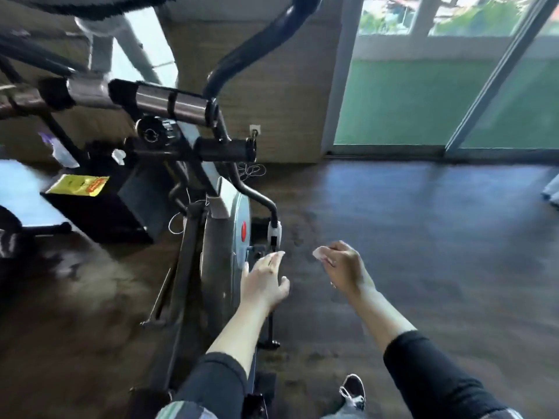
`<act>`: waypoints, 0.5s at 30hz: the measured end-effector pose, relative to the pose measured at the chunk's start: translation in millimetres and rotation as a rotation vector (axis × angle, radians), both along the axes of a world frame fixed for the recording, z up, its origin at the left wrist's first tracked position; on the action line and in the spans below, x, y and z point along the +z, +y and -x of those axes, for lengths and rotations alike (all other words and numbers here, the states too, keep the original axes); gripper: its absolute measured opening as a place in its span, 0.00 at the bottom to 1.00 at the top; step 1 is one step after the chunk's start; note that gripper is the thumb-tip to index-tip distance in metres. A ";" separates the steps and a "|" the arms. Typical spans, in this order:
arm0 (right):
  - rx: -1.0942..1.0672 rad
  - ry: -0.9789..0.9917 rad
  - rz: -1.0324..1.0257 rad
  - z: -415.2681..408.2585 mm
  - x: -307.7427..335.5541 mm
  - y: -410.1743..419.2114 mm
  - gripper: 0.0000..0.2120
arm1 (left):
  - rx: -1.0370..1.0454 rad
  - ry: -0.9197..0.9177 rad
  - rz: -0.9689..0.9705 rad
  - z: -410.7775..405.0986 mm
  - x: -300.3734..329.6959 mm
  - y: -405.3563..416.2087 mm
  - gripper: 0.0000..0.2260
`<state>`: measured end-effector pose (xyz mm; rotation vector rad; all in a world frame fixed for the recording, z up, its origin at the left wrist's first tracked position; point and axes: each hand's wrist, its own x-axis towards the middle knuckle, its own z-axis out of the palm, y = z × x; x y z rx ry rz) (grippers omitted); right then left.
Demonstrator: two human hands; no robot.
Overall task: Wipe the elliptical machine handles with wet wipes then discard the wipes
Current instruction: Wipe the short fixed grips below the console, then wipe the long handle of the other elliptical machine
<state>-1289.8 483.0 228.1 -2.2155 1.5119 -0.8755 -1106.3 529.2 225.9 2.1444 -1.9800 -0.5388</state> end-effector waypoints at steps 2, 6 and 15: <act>-0.067 0.003 -0.098 31.2 -15.4 0.2 0.08 | -0.024 -0.002 -0.058 30.3 -17.4 -6.7 0.27; -0.180 0.001 -0.223 96.0 -40.6 -13.2 0.09 | -0.039 -0.011 -0.137 97.2 -40.0 -33.2 0.26; -0.224 0.075 -0.353 217.5 -73.2 -67.2 0.07 | -0.144 -0.096 -0.131 243.1 -50.9 -111.6 0.26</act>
